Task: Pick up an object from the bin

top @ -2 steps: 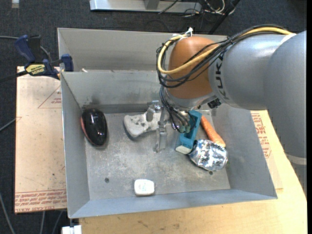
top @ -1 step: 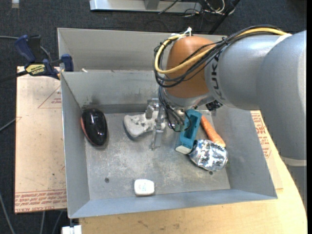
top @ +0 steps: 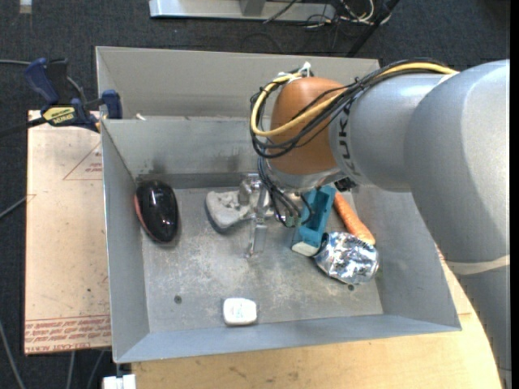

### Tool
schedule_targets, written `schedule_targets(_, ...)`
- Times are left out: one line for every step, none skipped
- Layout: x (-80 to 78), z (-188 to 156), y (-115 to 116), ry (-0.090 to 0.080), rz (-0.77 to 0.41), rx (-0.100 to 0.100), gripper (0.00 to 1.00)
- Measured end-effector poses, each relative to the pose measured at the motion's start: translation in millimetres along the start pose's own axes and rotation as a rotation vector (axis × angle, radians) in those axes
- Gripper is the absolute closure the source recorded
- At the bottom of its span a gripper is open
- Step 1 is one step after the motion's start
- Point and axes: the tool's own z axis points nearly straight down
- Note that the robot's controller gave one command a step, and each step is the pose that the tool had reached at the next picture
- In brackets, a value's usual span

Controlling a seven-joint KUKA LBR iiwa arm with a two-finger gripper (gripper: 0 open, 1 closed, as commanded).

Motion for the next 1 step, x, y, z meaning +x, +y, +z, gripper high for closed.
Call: schedule_targets(-9.3,11.7,1.3,-0.017,0.038,-0.005,1.0)
